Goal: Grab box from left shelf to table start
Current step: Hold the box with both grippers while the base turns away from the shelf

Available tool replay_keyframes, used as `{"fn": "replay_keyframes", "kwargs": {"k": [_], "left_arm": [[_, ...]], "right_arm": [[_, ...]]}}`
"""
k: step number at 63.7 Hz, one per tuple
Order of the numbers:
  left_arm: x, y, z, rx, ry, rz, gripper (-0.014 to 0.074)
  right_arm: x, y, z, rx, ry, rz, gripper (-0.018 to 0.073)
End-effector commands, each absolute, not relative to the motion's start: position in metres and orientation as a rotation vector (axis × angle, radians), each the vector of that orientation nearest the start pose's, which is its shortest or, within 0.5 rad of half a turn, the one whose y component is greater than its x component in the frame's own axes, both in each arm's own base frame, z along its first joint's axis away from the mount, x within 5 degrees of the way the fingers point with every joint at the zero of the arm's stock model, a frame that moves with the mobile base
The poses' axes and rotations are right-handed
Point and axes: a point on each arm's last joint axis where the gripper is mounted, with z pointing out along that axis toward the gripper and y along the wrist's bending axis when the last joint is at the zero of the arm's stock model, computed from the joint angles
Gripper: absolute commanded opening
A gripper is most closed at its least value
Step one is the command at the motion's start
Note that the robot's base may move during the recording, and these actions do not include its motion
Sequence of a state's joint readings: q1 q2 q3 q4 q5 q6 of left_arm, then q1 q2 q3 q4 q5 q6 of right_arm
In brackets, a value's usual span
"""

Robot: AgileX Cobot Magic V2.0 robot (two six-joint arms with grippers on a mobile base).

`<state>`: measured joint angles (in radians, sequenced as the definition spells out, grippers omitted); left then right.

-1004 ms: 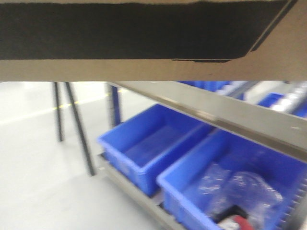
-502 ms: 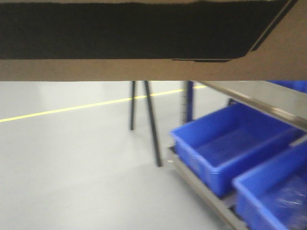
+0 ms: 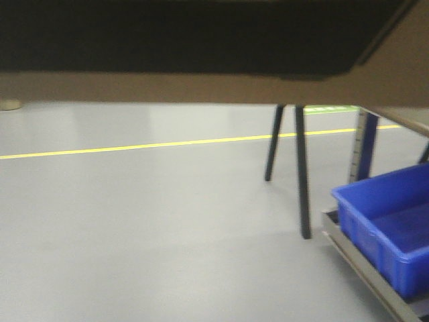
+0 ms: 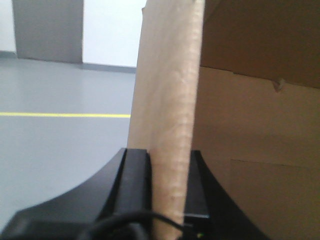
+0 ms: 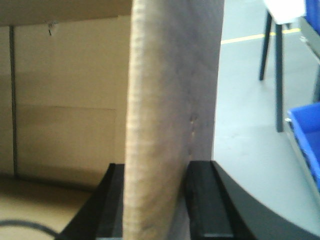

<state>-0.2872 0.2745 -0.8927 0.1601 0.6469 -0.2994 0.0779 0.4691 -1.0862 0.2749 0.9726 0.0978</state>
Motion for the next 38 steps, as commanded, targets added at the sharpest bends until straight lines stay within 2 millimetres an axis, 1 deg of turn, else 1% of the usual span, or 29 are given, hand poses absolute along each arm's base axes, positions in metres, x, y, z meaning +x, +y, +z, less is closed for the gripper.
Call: {"fn": "replay_keyframes", "kwargs": {"k": [1,24,32,38], "left_arm": [[-0.0044,0.0120,0.4559,0.026,1.218,-0.248,-0.0102],[-0.0035,0.0116,0.4540,0.020,1.236,-0.260,-0.0102],[-0.0012,0.0115,0.4487,0.010,1.289,-0.264,-0.0102],[0.0001,0.0112,0.4470,0.010,1.297,-0.262,-0.0102]], "right_arm": [[0.0310,0.0072,0.4595,0.029,1.689,0.210,0.0056],[0.0310,0.0072,0.4595,0.029,1.689,0.210,0.0056],[0.0310,0.0072,0.4595,0.029,1.689,0.210,0.0056],[0.0310,0.0072,0.4595,0.029,1.689,0.210,0.0056]]}}
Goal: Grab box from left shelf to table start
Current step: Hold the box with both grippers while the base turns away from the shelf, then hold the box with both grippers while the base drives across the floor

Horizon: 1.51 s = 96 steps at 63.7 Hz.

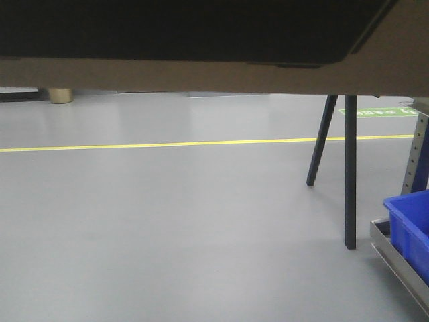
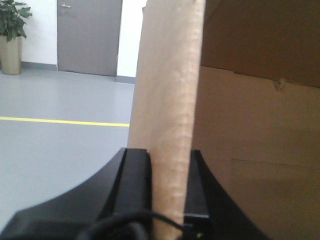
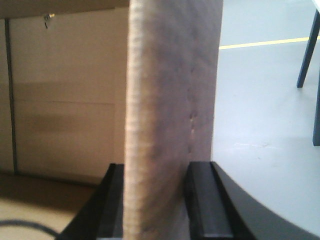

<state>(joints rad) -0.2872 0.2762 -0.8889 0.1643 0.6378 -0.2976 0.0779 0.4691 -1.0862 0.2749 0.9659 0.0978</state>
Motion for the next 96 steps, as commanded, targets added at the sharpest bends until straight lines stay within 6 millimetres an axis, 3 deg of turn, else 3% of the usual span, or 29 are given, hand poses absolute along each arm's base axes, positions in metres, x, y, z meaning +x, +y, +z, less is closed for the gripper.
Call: {"fn": "replay_keyframes", "kwargs": {"k": [1,96], "left_arm": [[0.0001,0.0111,0.4471,0.011,1.295,-0.263,-0.0102],[0.0018,0.0109,0.4448,0.012,1.305,-0.257,-0.0102]], "right_arm": [[0.0310,0.0072,0.4595,0.029,1.689,0.210,0.0056],[0.0310,0.0075,0.4593,0.029,1.692,0.214,0.0056]]}}
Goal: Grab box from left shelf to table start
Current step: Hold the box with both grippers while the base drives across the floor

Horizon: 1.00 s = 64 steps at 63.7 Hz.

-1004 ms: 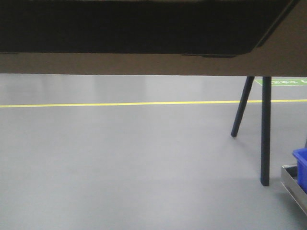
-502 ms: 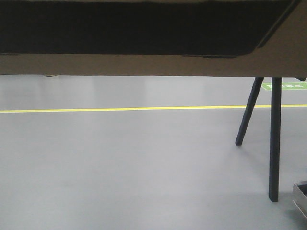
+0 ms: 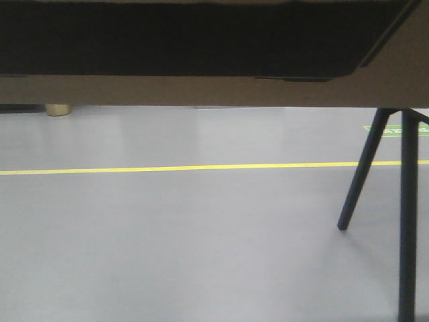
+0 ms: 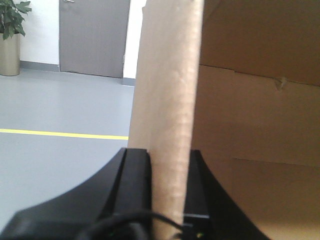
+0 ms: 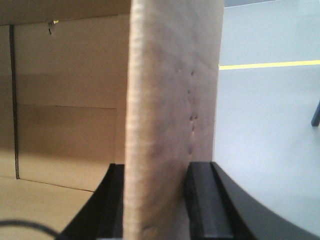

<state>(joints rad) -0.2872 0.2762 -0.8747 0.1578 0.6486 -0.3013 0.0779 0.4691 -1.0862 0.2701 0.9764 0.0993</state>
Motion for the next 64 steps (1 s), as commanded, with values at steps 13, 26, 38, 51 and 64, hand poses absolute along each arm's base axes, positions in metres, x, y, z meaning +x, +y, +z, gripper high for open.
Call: {"fn": "replay_keyframes", "kwargs": {"k": [13,26,38,51,64], "left_arm": [[0.004,0.010,0.441,0.013,1.318,-0.254,-0.0102],[0.009,0.008,0.435,0.014,1.346,-0.258,-0.0102],[0.011,0.008,0.432,0.017,1.350,-0.258,-0.0102],[0.011,0.008,0.433,0.017,1.345,-0.259,-0.0102],[0.011,0.008,0.433,0.017,1.345,-0.259,-0.0102]], "right_arm": [[0.032,0.008,0.459,0.030,1.696,0.214,0.0056],[0.032,0.008,0.459,0.030,1.696,0.214,0.0056],[0.032,0.008,0.459,0.030,1.699,0.213,0.0056],[0.032,0.008,0.458,0.029,1.702,0.213,0.0056],[0.032,0.008,0.458,0.029,1.702,0.213,0.0056]]}}
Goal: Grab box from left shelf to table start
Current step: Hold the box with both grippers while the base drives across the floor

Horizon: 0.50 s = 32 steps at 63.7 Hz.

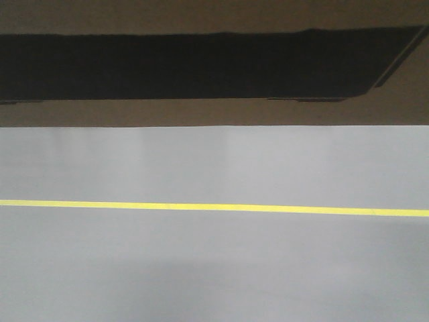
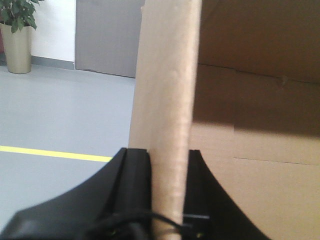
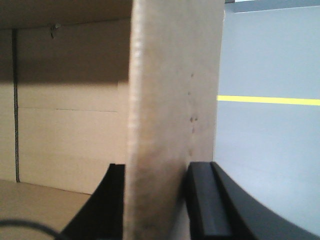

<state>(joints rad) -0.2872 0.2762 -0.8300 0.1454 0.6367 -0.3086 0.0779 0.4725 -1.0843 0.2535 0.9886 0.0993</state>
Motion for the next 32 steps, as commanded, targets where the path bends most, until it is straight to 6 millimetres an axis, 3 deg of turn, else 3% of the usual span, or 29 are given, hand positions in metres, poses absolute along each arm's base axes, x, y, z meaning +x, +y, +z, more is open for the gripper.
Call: {"fn": "replay_keyframes", "kwargs": {"k": [1,32], "left_arm": [[0.0109,0.0077,0.4327,0.017,1.345,-0.259,-0.0102],[0.0107,0.0076,0.4334,0.019,1.337,-0.260,-0.0102]], "right_arm": [[0.0322,0.0076,0.4583,0.029,1.702,0.213,0.0056],[0.0322,0.0076,0.4583,0.030,1.701,0.213,0.0056]]}}
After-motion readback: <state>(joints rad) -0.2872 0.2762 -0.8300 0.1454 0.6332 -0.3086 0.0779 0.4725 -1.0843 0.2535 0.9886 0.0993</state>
